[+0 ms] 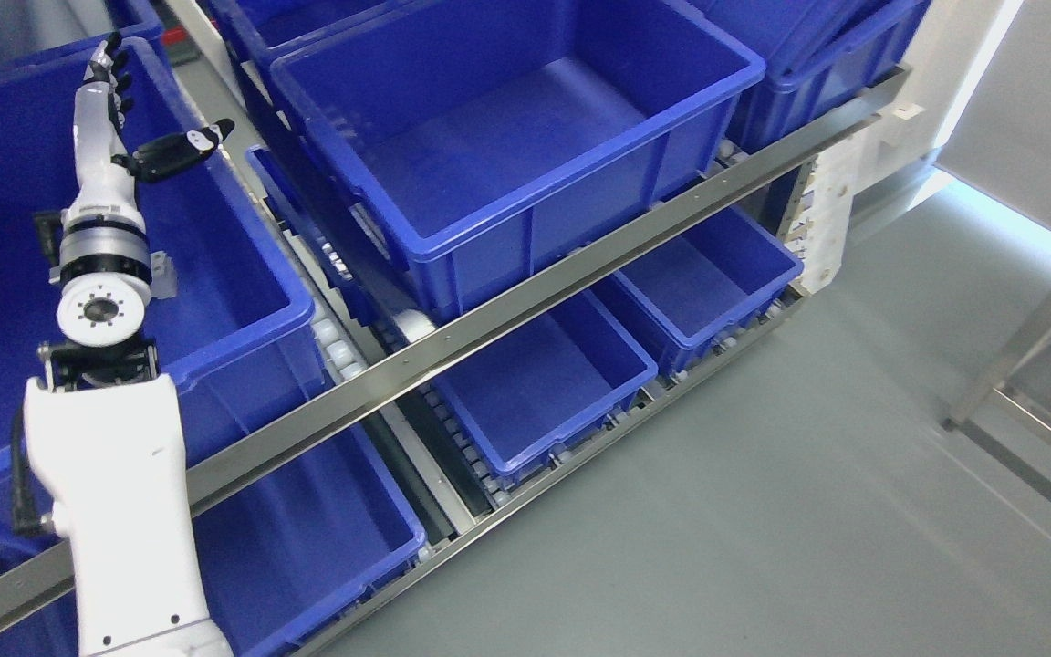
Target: Place circuit breaker on shelf
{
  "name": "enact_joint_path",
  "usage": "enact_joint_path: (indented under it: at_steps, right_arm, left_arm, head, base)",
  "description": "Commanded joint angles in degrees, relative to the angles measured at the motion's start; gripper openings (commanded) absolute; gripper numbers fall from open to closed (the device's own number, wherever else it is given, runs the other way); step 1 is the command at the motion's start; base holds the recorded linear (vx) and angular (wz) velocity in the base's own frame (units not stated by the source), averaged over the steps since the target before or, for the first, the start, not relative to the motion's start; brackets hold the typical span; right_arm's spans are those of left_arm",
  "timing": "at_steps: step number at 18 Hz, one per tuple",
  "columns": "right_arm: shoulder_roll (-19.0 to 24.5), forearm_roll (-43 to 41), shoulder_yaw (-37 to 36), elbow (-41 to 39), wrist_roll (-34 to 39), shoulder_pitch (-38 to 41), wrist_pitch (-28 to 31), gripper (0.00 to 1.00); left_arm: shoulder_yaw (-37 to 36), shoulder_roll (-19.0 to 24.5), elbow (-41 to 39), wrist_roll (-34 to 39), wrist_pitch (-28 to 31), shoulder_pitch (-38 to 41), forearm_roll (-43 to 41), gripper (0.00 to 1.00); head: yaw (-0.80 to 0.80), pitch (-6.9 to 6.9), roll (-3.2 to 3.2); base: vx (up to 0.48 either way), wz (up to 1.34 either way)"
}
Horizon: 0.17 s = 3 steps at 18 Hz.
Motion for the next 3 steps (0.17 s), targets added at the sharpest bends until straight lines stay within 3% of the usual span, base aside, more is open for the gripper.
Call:
enact_joint_path:
  at_steps: [1, 3]
  right_arm:
    - [-1.0, 0.0, 1.1, 0.0, 0.2, 0.0, 2.1, 1.0]
    - [-1.0, 0.0, 1.1, 0.0, 0.3, 0.0, 2.0, 1.0]
  left_arm:
    - [6.0, -0.9, -23.8, -0.2, -1.8, 9.1, 0.3, 1.0]
    - [6.0, -0.9, -23.8, -0.2, -1.8, 9.1, 0.3, 1.0]
  head:
    - [0.0, 0.0, 0.0]
    - [0.0, 0.0, 0.0]
  base:
    - [0.032, -0.47]
    - [0.028, -0.6]
